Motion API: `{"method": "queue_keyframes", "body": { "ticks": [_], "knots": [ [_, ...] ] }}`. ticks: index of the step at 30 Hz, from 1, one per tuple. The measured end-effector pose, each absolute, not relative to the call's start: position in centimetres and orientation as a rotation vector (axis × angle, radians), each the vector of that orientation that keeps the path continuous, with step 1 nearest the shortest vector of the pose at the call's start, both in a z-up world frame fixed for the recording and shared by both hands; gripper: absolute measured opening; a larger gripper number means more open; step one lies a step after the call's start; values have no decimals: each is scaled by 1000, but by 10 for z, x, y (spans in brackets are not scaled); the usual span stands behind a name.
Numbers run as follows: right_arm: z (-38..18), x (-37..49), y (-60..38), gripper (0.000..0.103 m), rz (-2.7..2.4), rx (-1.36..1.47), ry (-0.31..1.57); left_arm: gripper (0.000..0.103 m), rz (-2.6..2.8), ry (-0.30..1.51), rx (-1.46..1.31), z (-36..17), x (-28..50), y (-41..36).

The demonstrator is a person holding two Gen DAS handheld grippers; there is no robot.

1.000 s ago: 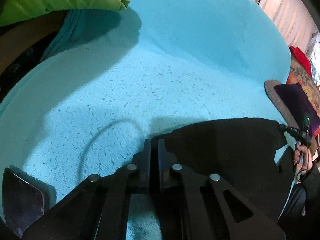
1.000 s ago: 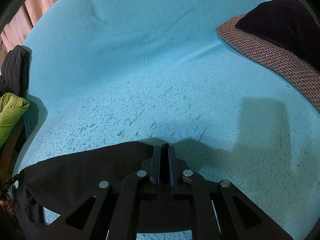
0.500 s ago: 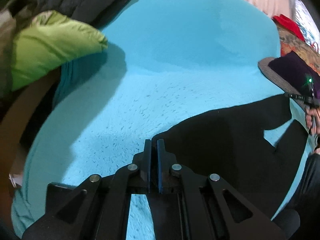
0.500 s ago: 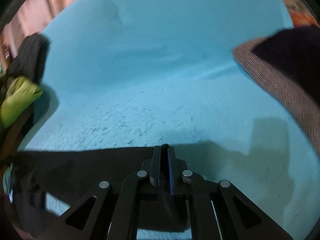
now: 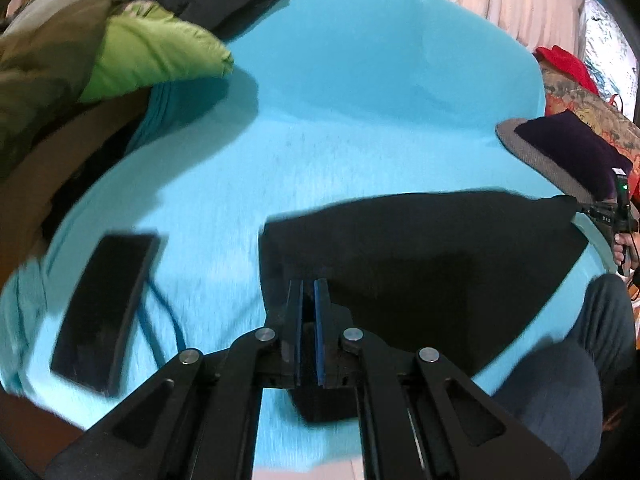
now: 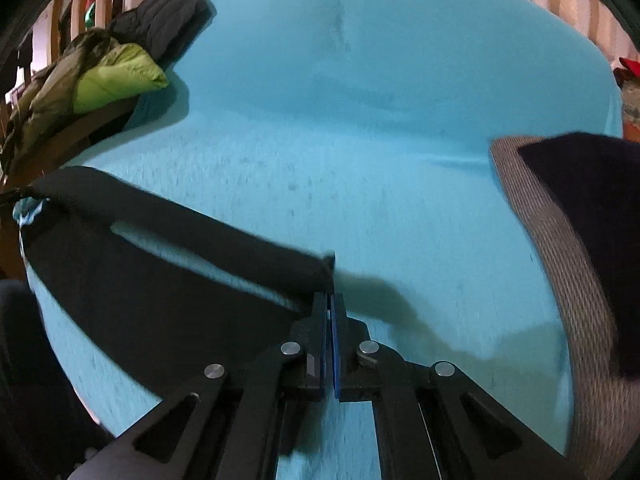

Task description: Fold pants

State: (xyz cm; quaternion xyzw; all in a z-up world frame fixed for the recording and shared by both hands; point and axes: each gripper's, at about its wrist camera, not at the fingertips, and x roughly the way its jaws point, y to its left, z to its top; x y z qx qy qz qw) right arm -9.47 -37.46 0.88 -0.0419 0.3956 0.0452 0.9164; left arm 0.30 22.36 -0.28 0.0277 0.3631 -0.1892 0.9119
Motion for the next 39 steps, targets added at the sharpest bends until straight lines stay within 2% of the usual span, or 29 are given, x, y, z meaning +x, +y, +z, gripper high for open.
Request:
{"method": "queue_keyframes", "body": {
  "ticks": [3, 6, 8, 10, 12, 13, 20, 22, 33, 39],
  "knots": [
    [-1, -105, -372, 0, 104, -66, 824, 3, -387, 784, 22, -16, -5, 228],
    [-8, -118, -369, 3, 125, -30, 827, 11, -357, 782, -67, -16, -10, 239],
    [-10, -123, -372, 7, 140, 22, 838, 21, -318, 771, -137, -14, -14, 249],
    [-11, -131, -383, 13, 149, 145, 845, 41, -279, 751, -238, -11, -21, 261],
    [-11, -135, -401, 33, 187, 346, 841, 55, -251, 720, -353, -9, -32, 274],
    [-12, -135, -407, 36, 204, 426, 836, 59, -240, 706, -437, -8, -38, 281],
    [-49, -107, -443, 37, 359, 984, 873, 65, -286, 717, -825, -18, -58, 290],
    [-59, -98, -442, 33, 323, 999, 923, 65, -291, 740, -899, -23, -60, 286],
    [-56, -83, -427, 33, 311, 952, 916, 70, -333, 832, -1034, -39, -44, 256],
    [-55, -88, -427, 33, 303, 935, 919, 70, -316, 813, -1050, -43, -31, 251]
  ]
}}
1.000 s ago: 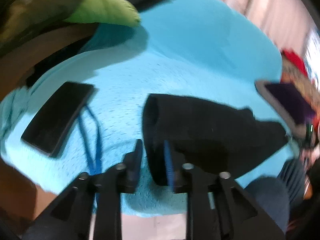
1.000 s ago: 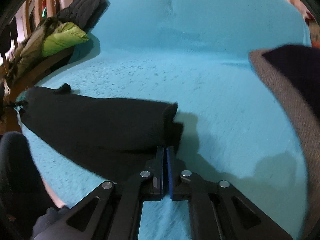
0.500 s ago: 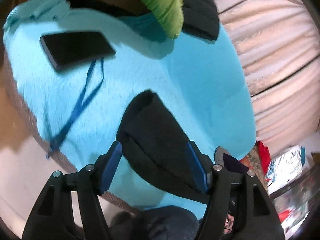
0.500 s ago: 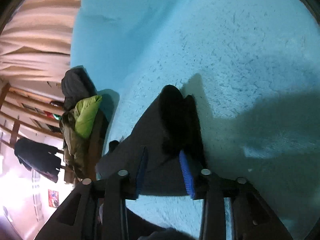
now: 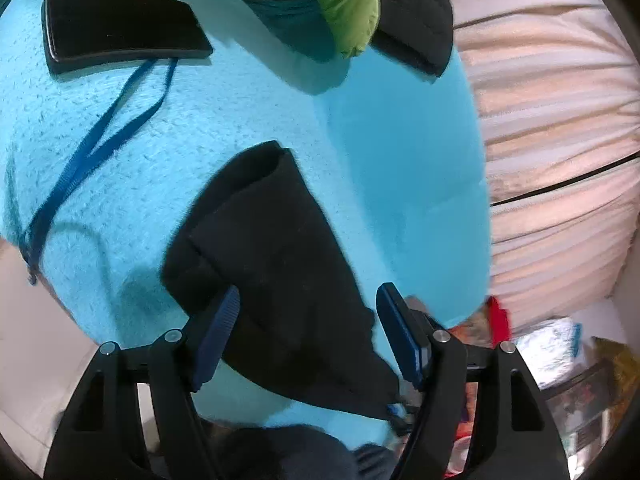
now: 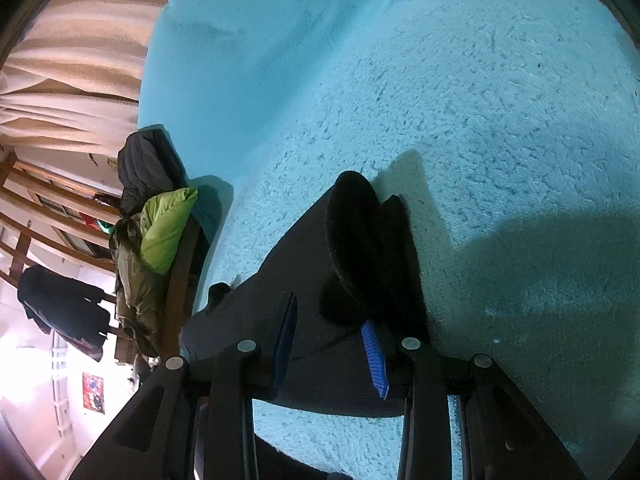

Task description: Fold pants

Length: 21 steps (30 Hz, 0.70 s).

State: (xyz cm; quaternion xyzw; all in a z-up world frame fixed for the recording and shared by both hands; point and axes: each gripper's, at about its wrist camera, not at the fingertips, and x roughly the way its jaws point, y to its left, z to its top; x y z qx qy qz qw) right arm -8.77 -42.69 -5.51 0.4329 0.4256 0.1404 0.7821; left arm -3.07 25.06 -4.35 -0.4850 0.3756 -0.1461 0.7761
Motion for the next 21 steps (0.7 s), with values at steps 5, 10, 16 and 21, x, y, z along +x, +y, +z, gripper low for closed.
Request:
{"method": "queue_keyframes", "body": {
  "ticks": [5, 10, 16, 21],
  "knots": [
    [-54, -87, -426, 33, 298, 927, 920, 70, -263, 812, -1021, -51, -26, 251],
    [-54, -87, -425, 33, 298, 928, 921, 70, -245, 757, -1057, -54, -14, 249],
    [-56, -88, -427, 33, 304, 945, 913, 30, -196, 727, -1066, -59, -24, 252],
    [-60, -92, -433, 23, 287, 979, 898, 3, -127, 778, -1022, -67, -25, 250]
  ]
}}
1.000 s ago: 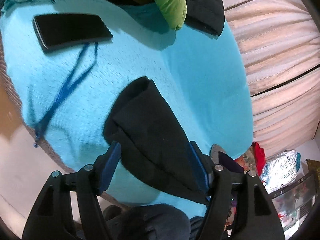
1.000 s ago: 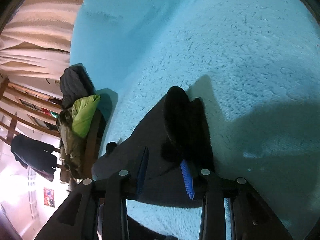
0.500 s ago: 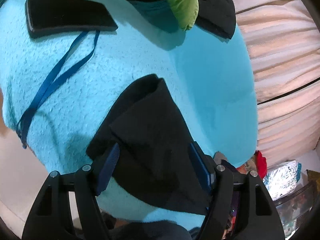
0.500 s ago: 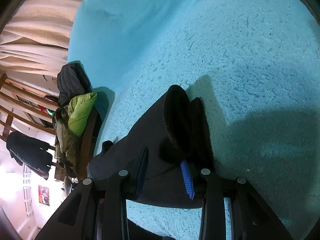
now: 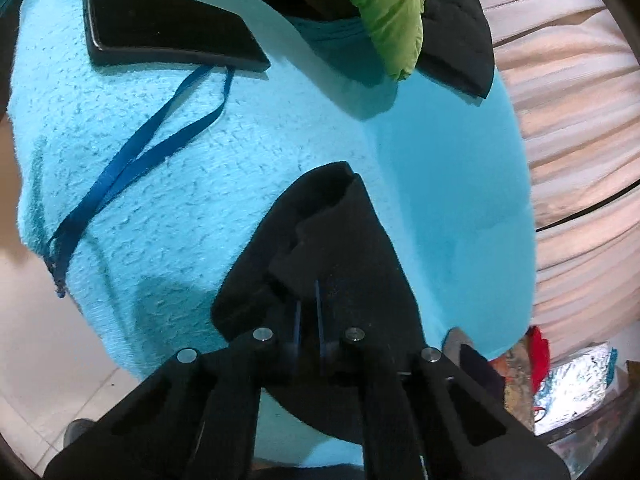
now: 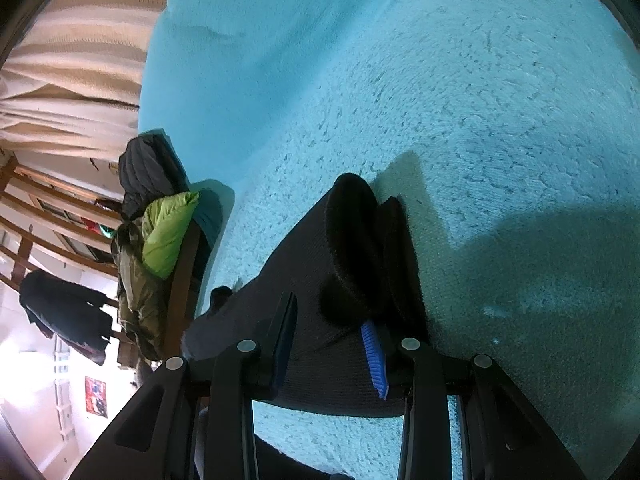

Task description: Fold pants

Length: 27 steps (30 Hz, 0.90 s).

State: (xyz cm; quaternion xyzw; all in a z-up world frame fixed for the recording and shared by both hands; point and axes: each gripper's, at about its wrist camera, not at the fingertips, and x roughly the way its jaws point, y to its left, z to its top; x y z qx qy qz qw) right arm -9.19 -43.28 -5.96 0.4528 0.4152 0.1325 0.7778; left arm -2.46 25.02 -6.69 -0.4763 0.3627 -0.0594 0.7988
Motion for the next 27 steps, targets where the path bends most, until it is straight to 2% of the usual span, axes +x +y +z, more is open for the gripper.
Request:
{"method": "queue_keyframes", "body": {
  "ticks": [1, 4, 9, 12, 14, 18, 21, 27],
  "knots": [
    [-62, -94, -435, 2, 256, 975, 907, 3, -120, 778, -1004, -63, -25, 248],
    [-44, -97, -434, 3, 235, 883, 869, 3, -137, 754, -956, -40, -17, 243],
    [22, -93, -437, 3, 286, 828, 716, 3, -217, 685, -927, 8, -9, 248],
    [45, -100, -434, 3, 314, 772, 702, 3, -210, 719, -897, 5, -19, 248],
    [31, -105, -434, 3, 306, 762, 764, 3, -176, 779, -884, -14, -22, 249],
    [-42, -115, -433, 3, 232, 822, 976, 3, -129, 891, -989, -70, -36, 260],
    [-56, -128, -436, 3, 240, 881, 947, 3, -146, 874, -1000, -71, -43, 263],
    [-37, -134, -438, 3, 249, 846, 895, 3, -164, 857, -1006, -61, -49, 265]
  ]
}}
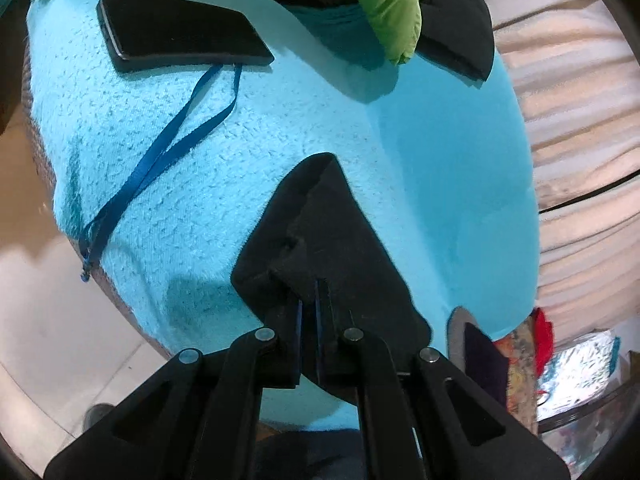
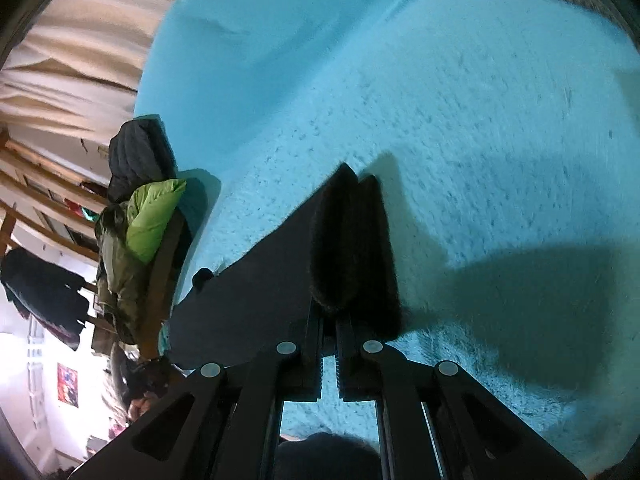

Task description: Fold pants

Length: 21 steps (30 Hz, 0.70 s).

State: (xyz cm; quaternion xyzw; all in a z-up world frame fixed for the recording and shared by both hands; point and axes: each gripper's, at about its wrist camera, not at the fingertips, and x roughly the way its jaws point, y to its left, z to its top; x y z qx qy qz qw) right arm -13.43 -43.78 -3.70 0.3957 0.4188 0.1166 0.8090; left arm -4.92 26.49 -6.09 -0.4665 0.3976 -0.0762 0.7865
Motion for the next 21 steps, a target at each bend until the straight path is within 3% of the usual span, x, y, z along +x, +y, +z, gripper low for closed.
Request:
{"method": "queue_keyframes", "body": {
  "ticks": [21],
  "knots": [
    [-47, -139, -444, 2, 148, 869, 851, 3, -151, 864, -990, -71, -59, 261]
  ]
}}
